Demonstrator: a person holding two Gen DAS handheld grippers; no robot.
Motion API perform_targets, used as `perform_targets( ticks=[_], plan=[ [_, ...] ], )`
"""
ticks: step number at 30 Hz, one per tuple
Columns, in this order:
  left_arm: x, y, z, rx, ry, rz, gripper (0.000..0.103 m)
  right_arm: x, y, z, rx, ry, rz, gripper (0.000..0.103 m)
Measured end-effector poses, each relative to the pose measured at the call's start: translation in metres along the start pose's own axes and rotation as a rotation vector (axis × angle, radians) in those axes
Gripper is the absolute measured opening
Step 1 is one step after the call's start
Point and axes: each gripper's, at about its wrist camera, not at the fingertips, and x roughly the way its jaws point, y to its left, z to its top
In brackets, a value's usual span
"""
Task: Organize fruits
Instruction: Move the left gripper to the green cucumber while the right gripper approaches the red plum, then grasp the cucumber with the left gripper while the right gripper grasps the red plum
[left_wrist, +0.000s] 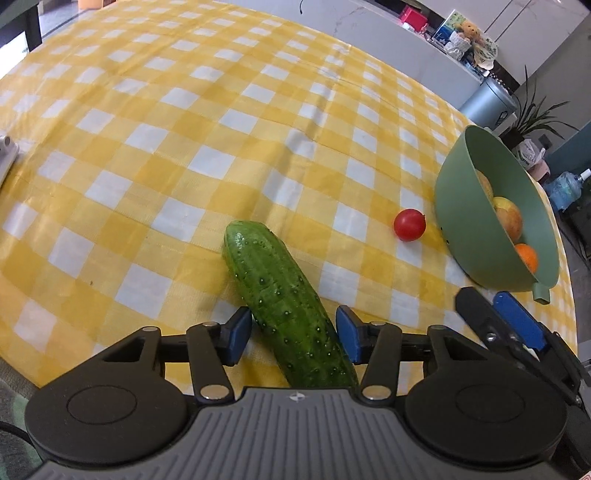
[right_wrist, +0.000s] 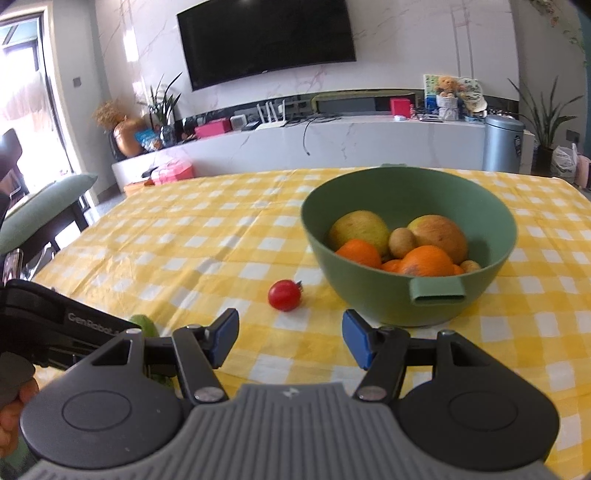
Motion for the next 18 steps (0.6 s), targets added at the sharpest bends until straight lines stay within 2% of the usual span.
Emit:
perform_targets(
  ticks=[6, 11, 18],
  plan=[
    [-0.001, 0.005, 0.0, -0.001, -0.035, -0.042, 0.05, 0.008, 0.002, -0.001, -0.007, 0.032, 0.01, 0.06],
    [-0.007, -0.002, 0.005, 0.042, -0.076, -0.054, 0.047, 0.008, -0.003, 0.0, 0.018, 0.038, 0.02, 0.06],
    [-0.006, -0.018, 0.032, 0.142, -0.113, -0.061, 0.046, 0.016, -0.008, 0.003, 0.058, 0.039, 0.022, 0.06]
  ],
)
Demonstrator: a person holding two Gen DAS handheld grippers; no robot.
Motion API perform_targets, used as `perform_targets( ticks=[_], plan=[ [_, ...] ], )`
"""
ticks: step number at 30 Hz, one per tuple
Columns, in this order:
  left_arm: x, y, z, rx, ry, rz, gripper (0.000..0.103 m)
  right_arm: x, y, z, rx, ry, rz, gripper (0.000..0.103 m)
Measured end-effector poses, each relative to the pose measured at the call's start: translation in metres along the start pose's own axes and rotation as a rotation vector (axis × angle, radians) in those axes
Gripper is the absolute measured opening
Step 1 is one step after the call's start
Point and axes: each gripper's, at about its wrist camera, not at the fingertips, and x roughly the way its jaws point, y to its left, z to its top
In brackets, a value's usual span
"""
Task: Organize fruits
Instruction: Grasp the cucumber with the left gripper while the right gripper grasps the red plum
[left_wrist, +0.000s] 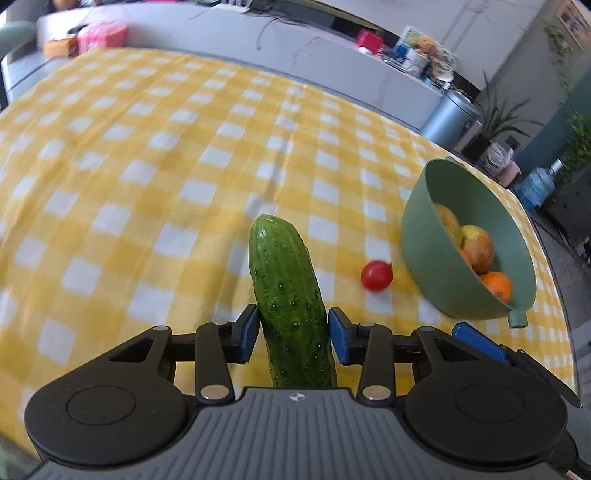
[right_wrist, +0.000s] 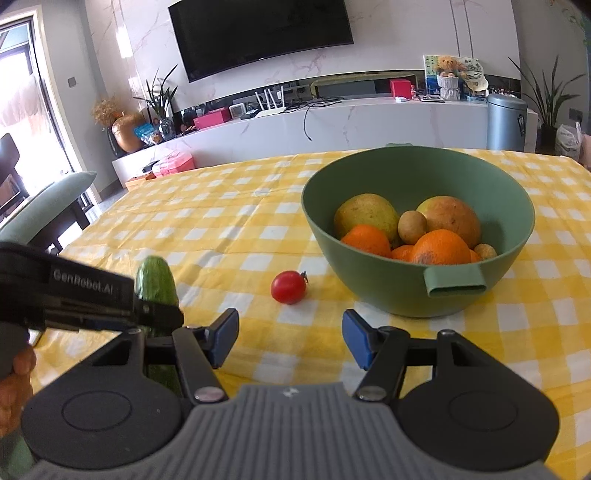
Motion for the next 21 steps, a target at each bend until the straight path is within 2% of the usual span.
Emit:
perform_targets(
  ticks=[3, 6, 9, 11, 21],
  plan=[
    [0.01, -0.003, 0.009, 0.041, 0.009, 0.003, 0.046, 0.006, 0.001, 0.002, 0.001, -0.002, -0.011, 0.059],
    [0.022, 0.0, 0.01, 0.033, 0.024, -0.01, 0.045, 0.013, 0.005, 0.004, -0.015, -0.012, -0.03, 0.059],
    [0.028, 0.005, 0.007, 0.022, 0.022, -0.034, 0.045, 0.019, 0.01, 0.005, -0.042, -0.024, -0.052, 0.046],
    [0.03, 0.008, 0.007, 0.008, 0.024, -0.041, 0.045, 0.024, 0.012, 0.005, -0.055, -0.029, -0.067, 0.042],
    [0.032, 0.014, 0.004, -0.01, 0.01, -0.064, 0.047, 0.048, 0.019, 0.008, -0.122, -0.028, -0.107, 0.041]
  ],
)
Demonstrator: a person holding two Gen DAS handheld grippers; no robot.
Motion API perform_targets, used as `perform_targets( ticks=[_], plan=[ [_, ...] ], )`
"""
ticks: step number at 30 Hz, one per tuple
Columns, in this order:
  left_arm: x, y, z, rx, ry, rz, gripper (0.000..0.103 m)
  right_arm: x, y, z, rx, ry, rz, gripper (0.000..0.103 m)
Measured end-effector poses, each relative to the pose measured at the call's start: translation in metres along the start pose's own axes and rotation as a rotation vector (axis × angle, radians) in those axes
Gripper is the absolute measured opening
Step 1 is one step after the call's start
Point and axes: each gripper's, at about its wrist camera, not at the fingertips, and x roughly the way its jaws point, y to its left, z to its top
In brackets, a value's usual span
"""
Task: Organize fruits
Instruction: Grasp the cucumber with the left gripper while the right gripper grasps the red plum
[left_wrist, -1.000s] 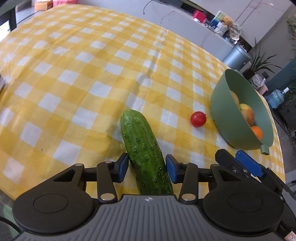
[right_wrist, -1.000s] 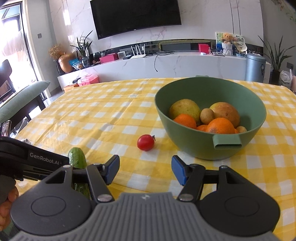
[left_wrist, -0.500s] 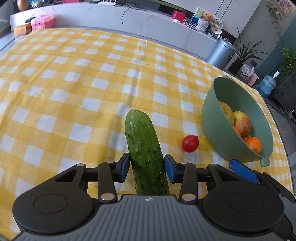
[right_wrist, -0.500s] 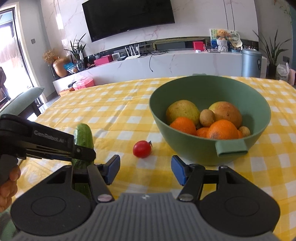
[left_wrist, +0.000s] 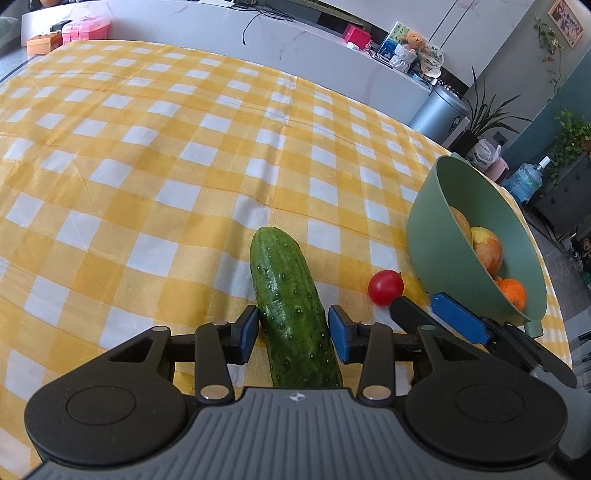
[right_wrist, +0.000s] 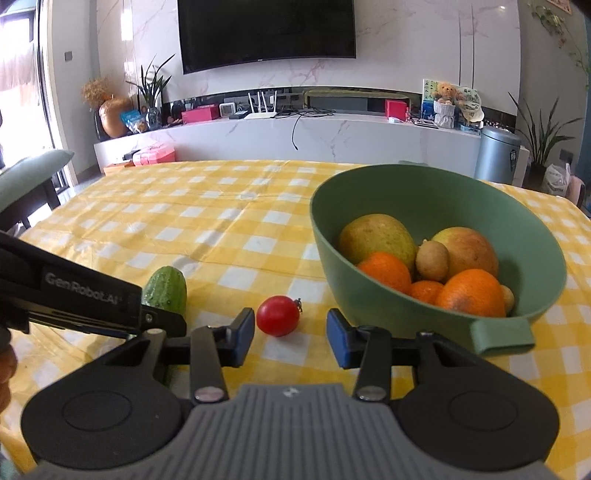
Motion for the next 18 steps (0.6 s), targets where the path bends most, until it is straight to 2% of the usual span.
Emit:
perform_targets(
  ticks=[3, 8, 14, 18],
  plan=[
    [0.001, 0.002, -0.002, -0.01, 0.008, -0.009, 0.05, 0.008, 0.0, 0.0, 0.002, 0.013, 0.006, 0.041],
    [0.001, 0.005, -0.005, -0.025, -0.004, -0.015, 0.055, 0.019, 0.003, -0.002, -0.014, 0.026, 0.014, 0.034],
    [0.002, -0.001, -0.009, 0.024, -0.028, 0.003, 0.057, 0.028, 0.013, -0.005, -0.036, 0.021, 0.005, 0.033],
    [0.003, -0.002, -0.008, 0.028, -0.031, 0.002, 0.058, 0.033, 0.014, -0.007, -0.045, 0.021, -0.015, 0.028]
  ],
)
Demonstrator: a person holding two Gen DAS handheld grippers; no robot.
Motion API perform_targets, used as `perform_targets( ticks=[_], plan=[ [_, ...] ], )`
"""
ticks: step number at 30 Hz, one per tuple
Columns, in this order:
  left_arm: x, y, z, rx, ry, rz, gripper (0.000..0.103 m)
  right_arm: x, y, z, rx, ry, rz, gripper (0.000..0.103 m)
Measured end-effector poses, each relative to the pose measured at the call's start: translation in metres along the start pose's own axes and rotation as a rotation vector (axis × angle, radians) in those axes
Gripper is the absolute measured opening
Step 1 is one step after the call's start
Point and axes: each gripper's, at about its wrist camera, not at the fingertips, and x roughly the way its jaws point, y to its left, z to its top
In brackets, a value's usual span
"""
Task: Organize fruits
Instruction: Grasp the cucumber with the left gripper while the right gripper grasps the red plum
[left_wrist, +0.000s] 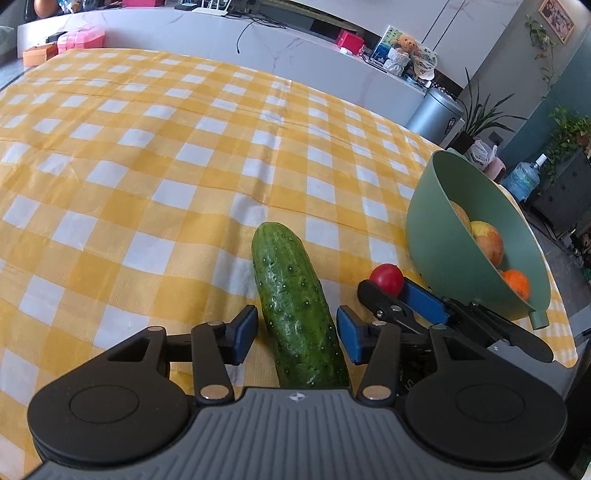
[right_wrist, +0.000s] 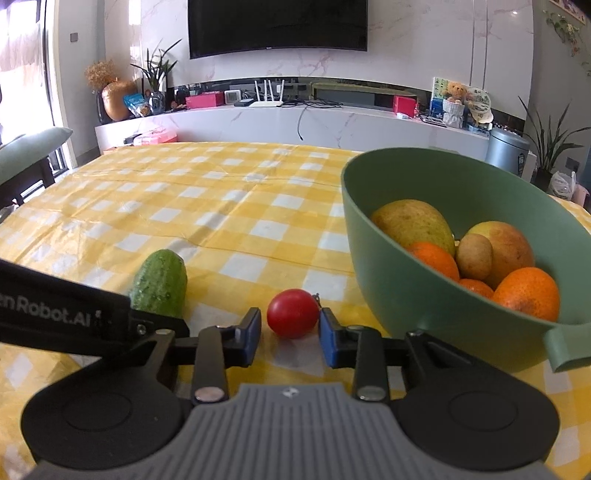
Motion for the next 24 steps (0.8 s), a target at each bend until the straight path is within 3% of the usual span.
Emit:
perform_targets(
  ticks=[10, 16, 21, 24],
  plan=[
    [0.002, -0.006, -0.003, 0.057, -0.017, 0.003, 0.068, -0.003, -0.004, 0.0, 0.018, 0.016, 0.008, 0.026],
    [0.005, -0.022, -0.011, 0.144, -0.044, 0.069, 0.071, -0.017, -0.005, -0.008, 0.02, 0.058, -0.001, 0.026],
    [0.006, -0.028, -0.015, 0.169, -0.059, 0.108, 0.071, -0.028, -0.012, -0.012, 0.067, 0.087, -0.014, 0.026],
    [0.007, -0.031, -0.016, 0.173, -0.069, 0.139, 0.065, -0.03, -0.014, -0.014, 0.08, 0.092, -0.021, 0.026]
  ],
)
